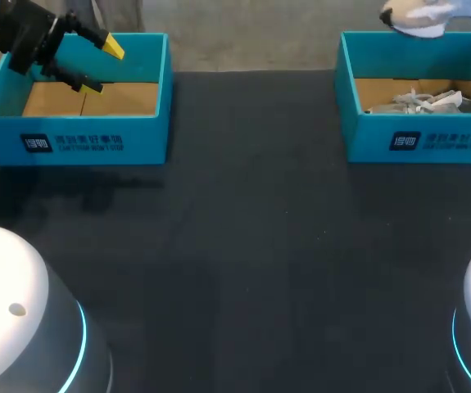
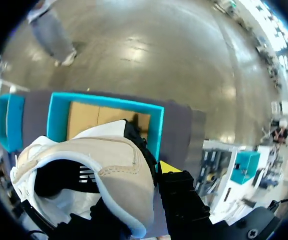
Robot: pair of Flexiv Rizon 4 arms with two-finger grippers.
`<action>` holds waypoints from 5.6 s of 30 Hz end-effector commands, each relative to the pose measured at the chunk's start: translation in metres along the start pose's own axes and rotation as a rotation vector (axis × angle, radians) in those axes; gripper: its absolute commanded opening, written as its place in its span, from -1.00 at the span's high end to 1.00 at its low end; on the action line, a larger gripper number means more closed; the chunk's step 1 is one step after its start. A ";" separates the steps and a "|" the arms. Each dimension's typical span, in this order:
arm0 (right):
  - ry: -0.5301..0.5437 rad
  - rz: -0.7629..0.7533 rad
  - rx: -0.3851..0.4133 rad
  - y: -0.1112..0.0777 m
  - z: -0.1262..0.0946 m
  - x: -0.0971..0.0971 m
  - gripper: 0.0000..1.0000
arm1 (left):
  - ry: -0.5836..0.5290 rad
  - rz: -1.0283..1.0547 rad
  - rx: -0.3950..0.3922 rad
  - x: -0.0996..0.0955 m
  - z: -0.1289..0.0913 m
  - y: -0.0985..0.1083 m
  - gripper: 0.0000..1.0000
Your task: Take the shoe out of the shoebox, open the shoe tongue, remove and reinsert the insole, then place the shoe into the shoebox
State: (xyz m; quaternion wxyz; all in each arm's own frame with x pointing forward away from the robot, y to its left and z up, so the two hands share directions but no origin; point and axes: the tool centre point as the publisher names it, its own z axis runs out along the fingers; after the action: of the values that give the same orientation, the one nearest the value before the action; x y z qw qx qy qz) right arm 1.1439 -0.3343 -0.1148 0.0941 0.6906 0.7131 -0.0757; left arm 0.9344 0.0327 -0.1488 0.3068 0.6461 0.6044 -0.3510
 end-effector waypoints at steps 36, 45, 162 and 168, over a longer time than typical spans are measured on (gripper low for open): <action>-0.015 0.347 -0.014 -0.011 0.005 0.003 1.00 | 0.003 0.000 0.000 0.000 0.000 0.000 -1.00; 0.005 0.410 -0.020 -0.013 0.015 0.021 1.00 | 0.003 0.000 0.000 0.000 0.000 0.000 -1.00; -0.074 0.383 -0.006 0.002 0.033 0.077 1.00 | 0.003 0.000 0.000 0.000 0.000 0.000 -1.00; -0.074 0.383 -0.006 0.002 0.033 0.077 1.00 | 0.003 0.000 0.000 0.000 0.000 0.000 -1.00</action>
State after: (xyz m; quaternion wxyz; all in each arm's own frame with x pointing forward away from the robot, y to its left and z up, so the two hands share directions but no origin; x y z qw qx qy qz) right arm 1.1465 -0.2673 -0.1673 0.1344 0.8099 0.5650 -0.0818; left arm 0.9344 0.0327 -0.1488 0.3068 0.6461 0.6044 -0.3509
